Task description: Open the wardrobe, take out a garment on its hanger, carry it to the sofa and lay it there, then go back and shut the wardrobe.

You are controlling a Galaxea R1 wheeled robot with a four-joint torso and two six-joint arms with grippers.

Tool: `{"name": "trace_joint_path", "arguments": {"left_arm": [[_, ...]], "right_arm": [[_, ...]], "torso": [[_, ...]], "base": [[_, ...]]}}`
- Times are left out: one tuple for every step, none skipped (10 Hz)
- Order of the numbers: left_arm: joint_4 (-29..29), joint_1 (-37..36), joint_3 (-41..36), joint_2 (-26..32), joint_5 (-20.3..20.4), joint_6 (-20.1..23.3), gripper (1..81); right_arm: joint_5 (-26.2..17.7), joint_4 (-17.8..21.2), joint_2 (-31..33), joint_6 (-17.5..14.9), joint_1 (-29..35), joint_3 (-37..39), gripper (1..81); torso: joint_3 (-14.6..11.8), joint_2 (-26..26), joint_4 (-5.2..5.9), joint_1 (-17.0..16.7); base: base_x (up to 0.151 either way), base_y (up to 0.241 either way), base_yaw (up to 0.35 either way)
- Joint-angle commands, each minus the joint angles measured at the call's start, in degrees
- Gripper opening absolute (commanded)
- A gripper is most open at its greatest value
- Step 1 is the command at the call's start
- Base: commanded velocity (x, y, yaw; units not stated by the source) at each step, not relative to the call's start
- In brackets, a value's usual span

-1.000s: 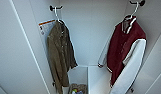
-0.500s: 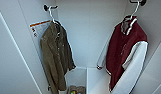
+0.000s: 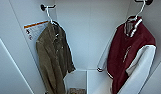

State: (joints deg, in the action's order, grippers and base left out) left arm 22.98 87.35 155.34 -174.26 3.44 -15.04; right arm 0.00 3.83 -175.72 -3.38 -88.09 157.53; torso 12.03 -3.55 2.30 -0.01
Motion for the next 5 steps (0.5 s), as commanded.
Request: {"name": "trace_joint_path", "arguments": {"left_arm": [[0.66, -1.43, -0.04, 0.05, -3.09, 0.28, 81.1], [0.66, -1.43, -0.04, 0.05, -3.09, 0.19, 81.1], [0.66, -1.43, -0.04, -0.03, -3.09, 0.27, 81.1], [0.66, -1.43, -0.04, -0.12, -3.09, 0.19, 81.1], [0.66, -1.43, -0.04, -0.21, -3.09, 0.19, 81.1]], "right_arm": [[-4.04, 0.57, -0.36, 0.04, 1.64, -0.13, 81.1], [-4.04, 0.48, -0.28, 0.12, 1.73, -0.04, 81.1], [-4.13, 0.3, -0.28, -0.05, 1.73, -0.04, 81.1], [-4.22, 0.3, -0.28, -0.05, 1.64, -0.13, 81.1], [-4.22, 0.22, -0.36, -0.05, 1.55, -0.21, 81.1]], "torso": [[0.0, 0.0, 0.0, 0.01], [0.0, 0.0, 0.0, 0.01], [0.0, 0.0, 0.0, 0.01], [0.0, 0.02, 0.0, 0.03], [0.0, 0.02, 0.0, 0.06]], "base": [[0.088, 0.0, 0.0], [0.075, 0.0, 0.0], [0.0, 0.0, 0.0], [0.0, 0.0, 0.0], [0.0, 0.0, 0.0]]}}
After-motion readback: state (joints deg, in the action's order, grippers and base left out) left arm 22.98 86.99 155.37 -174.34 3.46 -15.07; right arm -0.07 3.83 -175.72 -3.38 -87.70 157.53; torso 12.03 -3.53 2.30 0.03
